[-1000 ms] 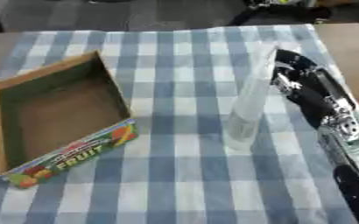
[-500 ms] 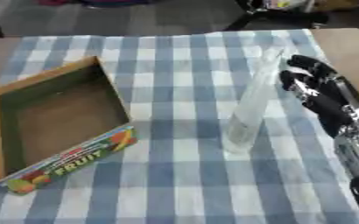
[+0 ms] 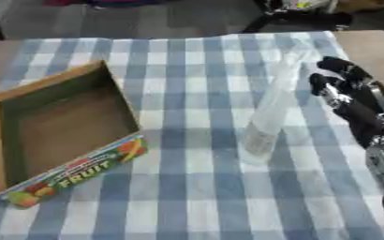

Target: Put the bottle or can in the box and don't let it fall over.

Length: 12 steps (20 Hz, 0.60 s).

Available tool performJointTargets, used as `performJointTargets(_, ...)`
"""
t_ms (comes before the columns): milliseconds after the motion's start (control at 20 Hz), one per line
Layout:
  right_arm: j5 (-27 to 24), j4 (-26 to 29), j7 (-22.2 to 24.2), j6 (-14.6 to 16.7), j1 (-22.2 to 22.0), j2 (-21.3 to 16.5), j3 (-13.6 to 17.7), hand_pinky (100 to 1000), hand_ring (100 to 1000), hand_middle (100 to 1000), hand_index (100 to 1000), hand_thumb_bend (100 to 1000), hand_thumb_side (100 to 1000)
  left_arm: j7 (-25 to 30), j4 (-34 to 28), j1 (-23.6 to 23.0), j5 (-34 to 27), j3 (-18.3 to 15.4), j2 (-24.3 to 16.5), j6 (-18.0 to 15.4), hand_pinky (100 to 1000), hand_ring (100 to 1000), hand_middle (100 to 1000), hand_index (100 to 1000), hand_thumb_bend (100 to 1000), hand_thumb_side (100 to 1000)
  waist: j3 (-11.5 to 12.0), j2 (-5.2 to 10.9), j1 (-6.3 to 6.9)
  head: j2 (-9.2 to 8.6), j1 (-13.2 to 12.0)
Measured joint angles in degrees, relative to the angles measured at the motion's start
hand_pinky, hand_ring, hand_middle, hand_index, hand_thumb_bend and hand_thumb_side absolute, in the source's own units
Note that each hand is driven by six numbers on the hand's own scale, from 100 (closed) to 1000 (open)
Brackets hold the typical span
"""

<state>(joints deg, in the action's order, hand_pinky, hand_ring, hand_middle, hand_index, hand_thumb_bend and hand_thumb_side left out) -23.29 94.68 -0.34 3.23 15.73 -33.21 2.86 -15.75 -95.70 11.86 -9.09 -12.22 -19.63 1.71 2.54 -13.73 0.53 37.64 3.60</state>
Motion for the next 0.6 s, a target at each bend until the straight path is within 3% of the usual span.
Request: performJointTargets(600, -1.22, 0.11, 3.74, 1.69, -1.76, -3.28, 0.62, 769, 804, 850, 862, 362, 407, 0.00, 0.00, -0.17, 0.00, 0.00, -0.04, 0.00, 864, 518, 699, 775, 771, 542, -0.14, 0.00, -0.20, 0.04, -0.72)
